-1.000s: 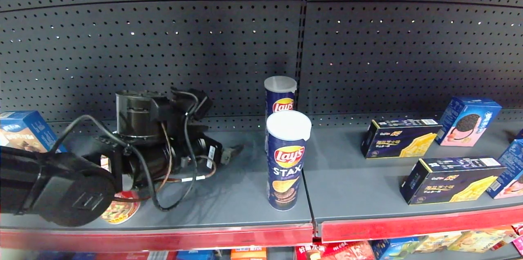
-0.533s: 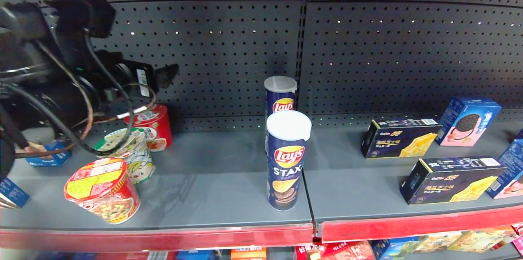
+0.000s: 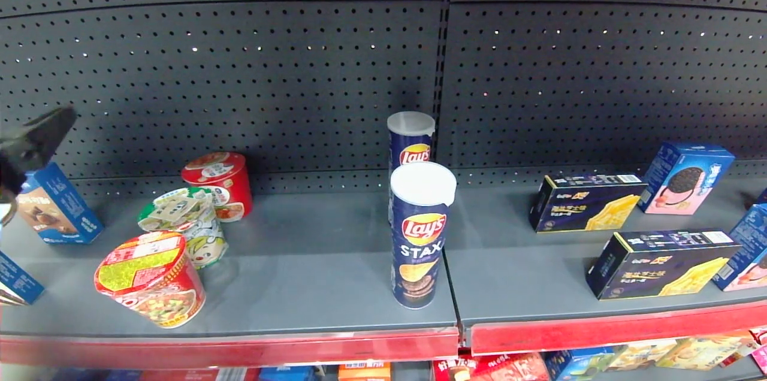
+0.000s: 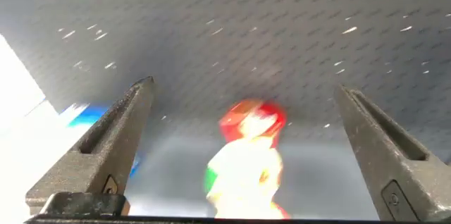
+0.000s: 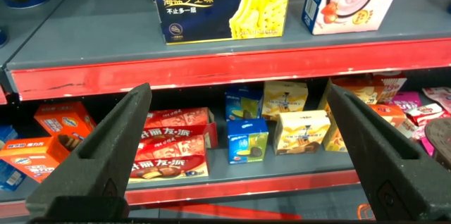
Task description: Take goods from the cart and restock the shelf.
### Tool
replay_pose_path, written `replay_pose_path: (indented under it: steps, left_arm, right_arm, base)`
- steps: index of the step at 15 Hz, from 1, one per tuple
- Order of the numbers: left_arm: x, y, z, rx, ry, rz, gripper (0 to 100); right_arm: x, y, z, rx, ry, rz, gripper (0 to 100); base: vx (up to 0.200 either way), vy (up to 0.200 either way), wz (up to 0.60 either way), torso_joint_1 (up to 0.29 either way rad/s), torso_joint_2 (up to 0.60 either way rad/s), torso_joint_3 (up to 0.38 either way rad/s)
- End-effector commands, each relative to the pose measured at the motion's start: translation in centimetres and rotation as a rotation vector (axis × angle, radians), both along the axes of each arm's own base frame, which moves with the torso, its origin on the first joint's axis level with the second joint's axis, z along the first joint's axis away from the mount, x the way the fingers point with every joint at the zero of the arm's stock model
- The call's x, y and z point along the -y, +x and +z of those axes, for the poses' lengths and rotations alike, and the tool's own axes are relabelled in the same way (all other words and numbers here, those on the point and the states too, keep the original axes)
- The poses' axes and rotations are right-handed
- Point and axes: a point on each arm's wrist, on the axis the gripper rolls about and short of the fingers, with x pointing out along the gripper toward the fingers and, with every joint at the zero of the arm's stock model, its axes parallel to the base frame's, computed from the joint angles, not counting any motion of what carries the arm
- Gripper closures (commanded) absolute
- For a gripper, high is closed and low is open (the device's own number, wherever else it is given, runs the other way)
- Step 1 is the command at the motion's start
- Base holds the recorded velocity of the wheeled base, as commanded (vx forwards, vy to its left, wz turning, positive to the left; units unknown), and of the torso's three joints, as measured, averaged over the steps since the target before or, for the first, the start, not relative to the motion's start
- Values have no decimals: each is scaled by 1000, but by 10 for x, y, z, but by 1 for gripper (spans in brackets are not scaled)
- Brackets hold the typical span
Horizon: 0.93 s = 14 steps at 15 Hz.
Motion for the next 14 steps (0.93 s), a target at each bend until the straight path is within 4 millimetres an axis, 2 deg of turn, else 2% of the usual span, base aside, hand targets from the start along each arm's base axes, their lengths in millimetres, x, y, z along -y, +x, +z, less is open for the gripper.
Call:
replay_pose_path:
  steps: [1,5,7,9,10,12,13,14]
  left_arm:
    - [-12,-74,-30,67,-26,83,0]
    - [-12,-110,-65,19,-22,85,0]
    - [-12,-119,-82,20,-20,81,0]
    - [-11,-121,-107,-51,-10,12,0]
    - [-11,-128,-145,-117,5,-33,0]
    - [-11,-141,-184,-127,15,-26,0]
    - [-11,-146,-195,-179,8,-33,0]
    - [-11,-145,-194,-180,1,-56,0]
  right_arm:
    - [0,0,0,-1,0,0,0]
    - [0,0,0,-1,0,0,0]
    - [0,0,0,-1,0,0,0]
    - [0,0,0,-1,0,0,0]
    - [0,0,0,-1,0,0,0]
    - [0,0,0,-1,0,0,0]
    - [0,0,0,-1,0,0,0]
    - [0,0,0,-1,0,0,0]
  base:
    - [0,0,0,0,0,0]
    - [0,0,0,0,0,0]
    - [0,0,0,0,0,0]
    - [0,0,0,0,0,0]
    - [0,0,0,0,0,0]
    - [0,0,0,0,0,0]
    - [0,0,0,0,0,0]
    - [0,0,0,0,0,0]
